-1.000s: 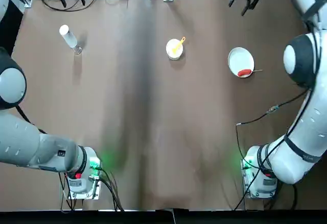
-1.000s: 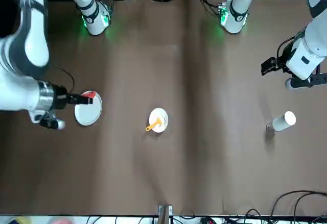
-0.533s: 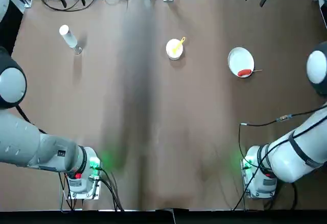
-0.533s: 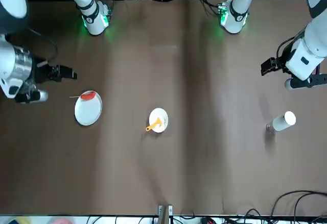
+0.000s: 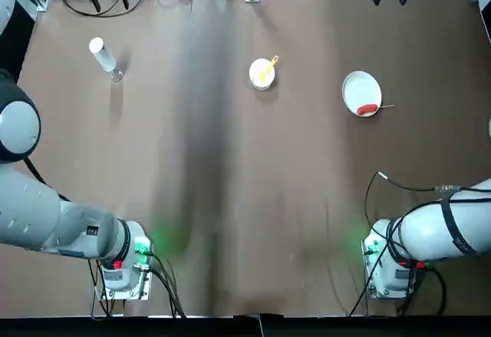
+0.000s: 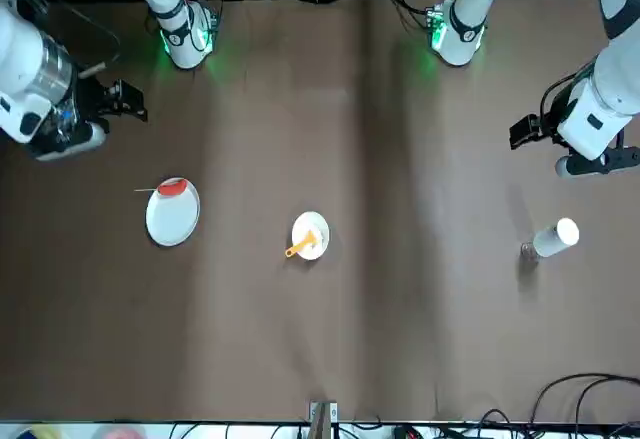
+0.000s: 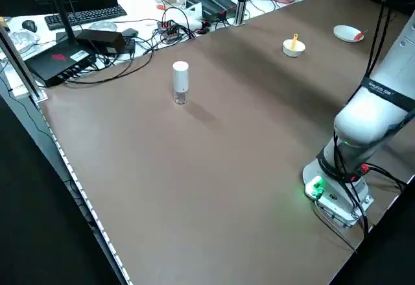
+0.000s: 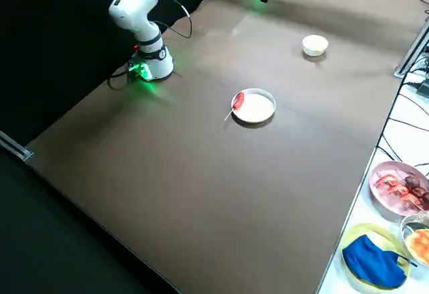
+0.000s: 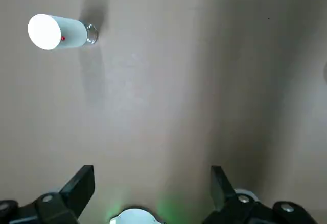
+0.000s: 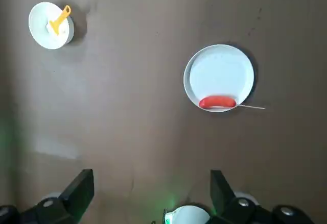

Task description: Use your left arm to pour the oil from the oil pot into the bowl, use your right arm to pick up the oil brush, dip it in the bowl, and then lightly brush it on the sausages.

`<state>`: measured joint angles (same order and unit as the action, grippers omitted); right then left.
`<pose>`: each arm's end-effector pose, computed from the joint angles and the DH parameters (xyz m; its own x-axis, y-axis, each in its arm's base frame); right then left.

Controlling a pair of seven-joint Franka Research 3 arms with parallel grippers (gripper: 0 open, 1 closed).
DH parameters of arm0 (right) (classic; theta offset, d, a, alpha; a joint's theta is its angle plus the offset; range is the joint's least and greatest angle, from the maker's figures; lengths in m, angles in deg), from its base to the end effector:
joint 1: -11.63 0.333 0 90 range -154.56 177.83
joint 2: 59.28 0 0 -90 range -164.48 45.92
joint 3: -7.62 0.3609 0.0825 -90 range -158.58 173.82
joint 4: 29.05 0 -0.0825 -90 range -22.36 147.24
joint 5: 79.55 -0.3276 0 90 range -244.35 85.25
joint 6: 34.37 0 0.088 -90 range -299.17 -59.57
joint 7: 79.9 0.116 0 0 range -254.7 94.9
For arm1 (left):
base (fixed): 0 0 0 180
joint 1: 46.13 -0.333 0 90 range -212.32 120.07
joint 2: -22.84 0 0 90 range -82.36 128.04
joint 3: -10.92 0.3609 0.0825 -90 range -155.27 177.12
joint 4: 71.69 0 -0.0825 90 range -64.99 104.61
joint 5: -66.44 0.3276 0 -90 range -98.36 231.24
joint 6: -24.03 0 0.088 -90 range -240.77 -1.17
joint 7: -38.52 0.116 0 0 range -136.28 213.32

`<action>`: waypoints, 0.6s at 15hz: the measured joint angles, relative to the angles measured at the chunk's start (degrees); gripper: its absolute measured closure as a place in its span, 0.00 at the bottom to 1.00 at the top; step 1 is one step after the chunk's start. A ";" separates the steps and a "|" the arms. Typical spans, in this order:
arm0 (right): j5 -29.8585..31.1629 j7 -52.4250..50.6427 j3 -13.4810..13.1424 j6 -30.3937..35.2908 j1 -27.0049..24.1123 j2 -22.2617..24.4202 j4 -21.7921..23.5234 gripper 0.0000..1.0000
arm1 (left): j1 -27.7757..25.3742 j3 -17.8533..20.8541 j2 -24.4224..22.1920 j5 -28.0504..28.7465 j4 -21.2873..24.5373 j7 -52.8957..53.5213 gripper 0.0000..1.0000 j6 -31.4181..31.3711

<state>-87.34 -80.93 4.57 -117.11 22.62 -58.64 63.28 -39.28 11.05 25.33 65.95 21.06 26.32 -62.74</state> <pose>0.4704 0.0827 0.6405 0.9735 0.1711 -0.1519 0.1504 -0.9788 -0.1388 0.4982 -0.0598 0.6145 0.9846 0.0963 -0.1457 0.0940 -0.9953 -0.0229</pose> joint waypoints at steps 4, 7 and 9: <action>1.38 -0.63 0.02 -4.66 0.02 5.56 7.60 0.00 | 0.00 0.00 0.13 0.00 0.00 -0.01 0.00 0.00; 4.10 -1.01 0.30 -4.81 0.11 8.01 10.80 0.00 | 0.00 0.00 0.15 0.00 0.00 -0.01 0.00 0.00; 4.84 -1.01 0.38 -4.91 0.11 8.50 11.19 0.00 | 0.00 0.00 0.18 0.00 0.00 -0.01 0.00 0.00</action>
<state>-82.50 -81.94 4.95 -122.02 22.72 -50.14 74.47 -39.28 11.05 25.51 65.95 21.06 26.31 -62.74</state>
